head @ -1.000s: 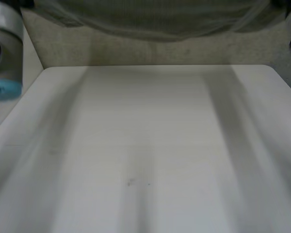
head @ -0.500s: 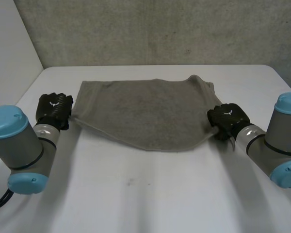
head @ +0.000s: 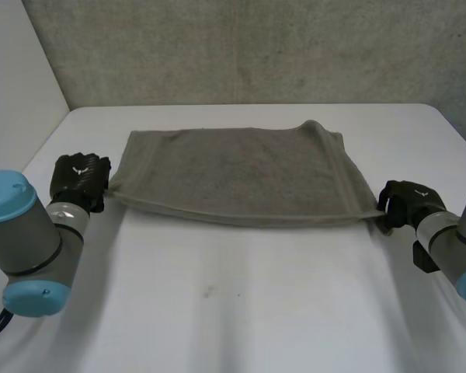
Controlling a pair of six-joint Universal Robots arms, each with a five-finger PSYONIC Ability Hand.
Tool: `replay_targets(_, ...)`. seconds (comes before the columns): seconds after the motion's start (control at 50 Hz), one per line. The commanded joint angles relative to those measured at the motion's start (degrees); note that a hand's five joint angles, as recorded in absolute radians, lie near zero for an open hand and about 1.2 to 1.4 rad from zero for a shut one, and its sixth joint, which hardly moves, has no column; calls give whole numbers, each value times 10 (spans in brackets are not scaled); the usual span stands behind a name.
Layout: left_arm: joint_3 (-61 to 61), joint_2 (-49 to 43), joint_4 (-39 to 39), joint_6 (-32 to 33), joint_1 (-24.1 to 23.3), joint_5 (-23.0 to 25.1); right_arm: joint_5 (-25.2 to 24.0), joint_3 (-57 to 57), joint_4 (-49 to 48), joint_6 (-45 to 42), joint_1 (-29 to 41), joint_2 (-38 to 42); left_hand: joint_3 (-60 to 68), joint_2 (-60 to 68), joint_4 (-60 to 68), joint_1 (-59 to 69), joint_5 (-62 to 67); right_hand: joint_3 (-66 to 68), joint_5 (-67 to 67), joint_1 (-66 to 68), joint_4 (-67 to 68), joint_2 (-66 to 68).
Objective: Fold the towel.
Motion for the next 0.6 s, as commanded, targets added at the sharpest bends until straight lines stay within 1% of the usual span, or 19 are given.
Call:
replay_targets(0.02,-31,43,-74,18,-1,0,-35,26,4,-85,-22,-65,103,102,102,110,104,156,177,258,154,152)
replay_targets(0.06,-49,74,-124,39,-2,-1,-59,49,12,-193,-28,-100,103,102,102,110,104,156,177,258,154,152)
replay_targets(0.08,-49,74,-124,39,-2,-1,-59,49,12,-194,-28,-100,103,102,102,110,104,156,177,258,154,152)
replay_targets(0.1,-61,93,-152,50,-2,-4,-64,64,23,-256,-33,-121,103,102,102,110,104,156,177,258,154,152)
replay_targets(0.12,-61,93,-152,50,-2,-4,-64,64,23,-257,-33,-122,103,102,102,110,104,156,177,258,154,152)
replay_targets(0.16,-84,142,-211,70,5,-6,-63,90,72,-389,-44,-173,103,102,102,110,104,156,177,258,154,152)
replay_targets(0.18,-84,142,-211,70,5,-6,-63,90,73,-390,-44,-174,103,102,102,110,104,156,177,258,154,152)
replay_targets(0.22,-108,194,-283,94,19,-6,-56,115,164,-529,-68,-223,103,102,102,110,104,156,177,258,154,152)
replay_targets(0.24,-108,195,-283,94,19,-6,-56,115,165,-529,-68,-224,103,102,102,110,104,156,177,258,154,152)
replay_targets(0.28,-124,243,-354,124,22,-2,-52,131,262,-617,-86,-266,103,102,102,110,104,156,177,258,154,152)
replay_targets(0.3,-124,243,-354,124,22,-2,-52,132,263,-617,-87,-266,103,102,102,110,104,156,177,258,154,152)
replay_targets(0.34,-130,260,-380,133,20,1,-60,135,334,-647,-91,-292,103,102,102,110,104,156,177,258,154,152)
replay_targets(0.4,-134,280,-392,137,14,2,-61,129,342,-642,-91,-297,103,102,102,110,104,156,177,258,154,152)
replay_targets(0.5,-109,233,-312,141,3,1,-60,103,255,-583,-80,-284,103,102,102,110,104,156,177,258,154,152)
replay_targets(0.52,-109,232,-311,141,3,1,-60,103,255,-583,-80,-283,103,102,102,110,104,156,177,258,154,152)
replay_targets(0.54,-91,198,-286,141,0,1,-58,95,222,-566,-71,-267,103,102,102,110,104,156,177,258,154,152)
replay_targets(0.56,-90,198,-286,141,0,1,-55,78,186,-552,-53,-236,103,102,102,110,104,156,177,258,154,152)
replay_targets(0.58,-69,163,-264,141,-2,-1,-55,78,186,-552,-53,-236,103,102,102,110,104,156,177,258,154,152)
replay_targets(0.6,-43,131,-245,141,-3,-2,-48,54,157,-540,-31,-201,103,102,102,110,104,156,177,258,154,152)
